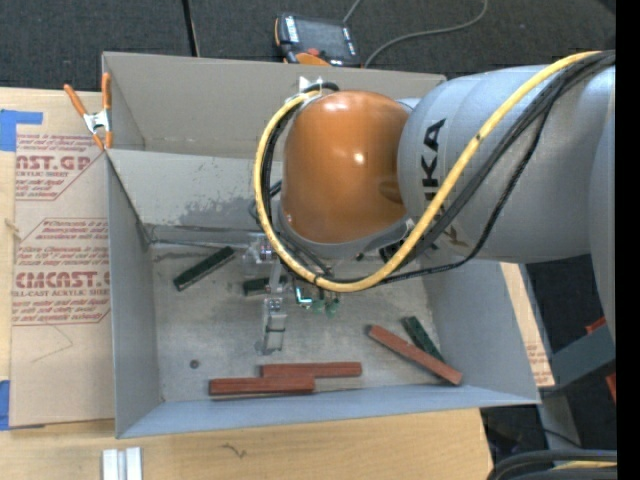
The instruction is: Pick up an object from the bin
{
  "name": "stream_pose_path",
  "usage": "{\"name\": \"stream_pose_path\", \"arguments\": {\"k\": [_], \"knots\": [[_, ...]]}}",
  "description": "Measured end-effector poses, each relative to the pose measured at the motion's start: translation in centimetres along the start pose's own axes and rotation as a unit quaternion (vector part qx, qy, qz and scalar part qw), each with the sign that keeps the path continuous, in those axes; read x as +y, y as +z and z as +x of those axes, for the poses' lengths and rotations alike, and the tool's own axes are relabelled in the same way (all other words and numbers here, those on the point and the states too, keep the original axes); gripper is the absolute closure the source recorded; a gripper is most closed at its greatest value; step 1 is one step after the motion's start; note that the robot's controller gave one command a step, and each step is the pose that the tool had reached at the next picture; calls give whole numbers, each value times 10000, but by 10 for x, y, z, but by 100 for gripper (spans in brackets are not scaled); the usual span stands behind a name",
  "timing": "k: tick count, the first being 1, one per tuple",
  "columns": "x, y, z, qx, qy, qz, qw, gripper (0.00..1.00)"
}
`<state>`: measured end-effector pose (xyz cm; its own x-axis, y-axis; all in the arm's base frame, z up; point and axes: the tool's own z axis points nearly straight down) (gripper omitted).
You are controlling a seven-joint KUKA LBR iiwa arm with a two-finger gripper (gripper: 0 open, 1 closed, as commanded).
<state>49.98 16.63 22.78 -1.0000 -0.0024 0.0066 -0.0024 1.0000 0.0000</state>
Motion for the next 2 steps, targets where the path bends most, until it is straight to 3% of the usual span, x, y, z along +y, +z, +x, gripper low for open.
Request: {"name": "stream_pose_path", "arguments": {"k": [1, 2], "knots": [[-59, 125, 5, 8, 797, 11, 9968, 0], [-110, 71, -40, -75, 969, 1, 9953, 0]]}}
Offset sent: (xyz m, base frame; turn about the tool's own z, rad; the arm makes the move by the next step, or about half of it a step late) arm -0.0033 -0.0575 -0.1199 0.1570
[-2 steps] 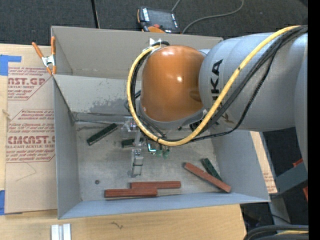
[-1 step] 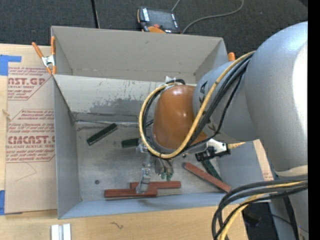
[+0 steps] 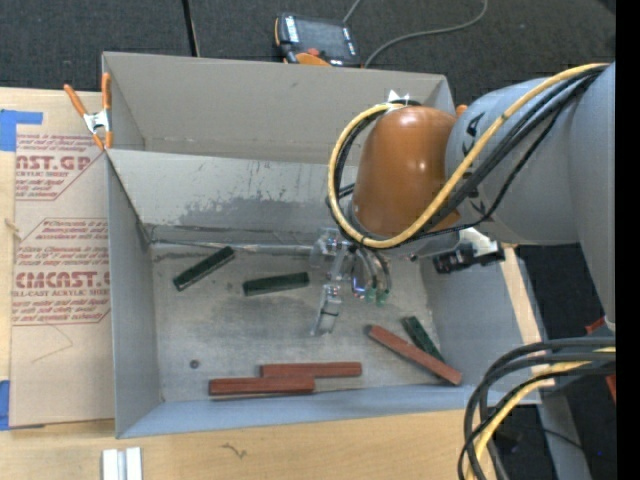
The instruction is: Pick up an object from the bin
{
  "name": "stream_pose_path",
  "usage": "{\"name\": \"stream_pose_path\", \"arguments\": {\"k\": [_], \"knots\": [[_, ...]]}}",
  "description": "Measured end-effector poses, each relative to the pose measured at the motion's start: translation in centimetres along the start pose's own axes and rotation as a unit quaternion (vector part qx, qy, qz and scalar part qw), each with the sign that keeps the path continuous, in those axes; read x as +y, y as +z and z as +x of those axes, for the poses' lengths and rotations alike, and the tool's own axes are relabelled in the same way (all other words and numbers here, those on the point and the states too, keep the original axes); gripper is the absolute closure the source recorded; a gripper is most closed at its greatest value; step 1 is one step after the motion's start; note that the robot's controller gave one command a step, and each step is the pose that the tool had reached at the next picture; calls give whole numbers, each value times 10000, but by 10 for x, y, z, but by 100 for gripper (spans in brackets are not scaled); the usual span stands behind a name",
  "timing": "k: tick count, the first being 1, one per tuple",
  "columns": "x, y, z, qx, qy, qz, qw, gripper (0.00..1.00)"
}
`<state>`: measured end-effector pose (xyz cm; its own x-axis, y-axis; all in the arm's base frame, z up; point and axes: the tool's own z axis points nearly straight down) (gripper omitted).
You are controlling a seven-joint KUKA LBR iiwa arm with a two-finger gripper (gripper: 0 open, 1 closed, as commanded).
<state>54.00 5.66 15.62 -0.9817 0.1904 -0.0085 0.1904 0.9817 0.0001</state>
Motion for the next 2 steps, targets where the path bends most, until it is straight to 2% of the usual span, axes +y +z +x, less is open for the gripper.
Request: {"name": "stream_pose_path", "arguments": {"k": [1, 2], "knots": [[5, 91, -45, 52, 125, -1, 9999, 0], [6, 85, -46, 39, 125, -10, 9999, 100]]}}
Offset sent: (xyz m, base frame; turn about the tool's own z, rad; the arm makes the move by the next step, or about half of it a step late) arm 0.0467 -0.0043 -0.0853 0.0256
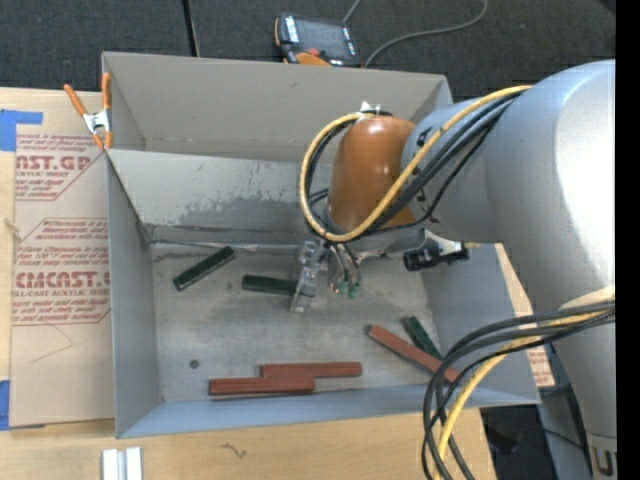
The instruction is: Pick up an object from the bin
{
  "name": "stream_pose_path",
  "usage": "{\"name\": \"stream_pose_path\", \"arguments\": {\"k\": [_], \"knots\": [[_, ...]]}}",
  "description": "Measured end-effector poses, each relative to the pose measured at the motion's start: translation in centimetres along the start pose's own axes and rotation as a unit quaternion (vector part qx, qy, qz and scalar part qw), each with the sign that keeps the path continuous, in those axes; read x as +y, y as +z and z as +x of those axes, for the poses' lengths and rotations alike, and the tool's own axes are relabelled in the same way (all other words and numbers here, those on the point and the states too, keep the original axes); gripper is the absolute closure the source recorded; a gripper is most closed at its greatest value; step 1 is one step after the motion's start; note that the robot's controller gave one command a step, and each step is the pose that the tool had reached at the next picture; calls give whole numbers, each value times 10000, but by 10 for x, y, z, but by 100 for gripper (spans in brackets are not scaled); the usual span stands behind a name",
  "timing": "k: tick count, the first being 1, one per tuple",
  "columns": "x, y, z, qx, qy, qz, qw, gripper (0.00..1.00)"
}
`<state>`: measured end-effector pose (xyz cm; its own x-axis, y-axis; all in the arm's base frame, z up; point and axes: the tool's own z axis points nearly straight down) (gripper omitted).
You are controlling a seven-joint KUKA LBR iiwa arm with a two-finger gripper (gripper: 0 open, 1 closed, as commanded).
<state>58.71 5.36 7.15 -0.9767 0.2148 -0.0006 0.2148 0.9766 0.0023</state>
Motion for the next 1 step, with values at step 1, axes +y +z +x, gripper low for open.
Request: {"name": "stream_pose_path", "arguments": {"k": [1], "knots": [[-27, -189, -7, -55, -468, 3, 9989, 100]]}}
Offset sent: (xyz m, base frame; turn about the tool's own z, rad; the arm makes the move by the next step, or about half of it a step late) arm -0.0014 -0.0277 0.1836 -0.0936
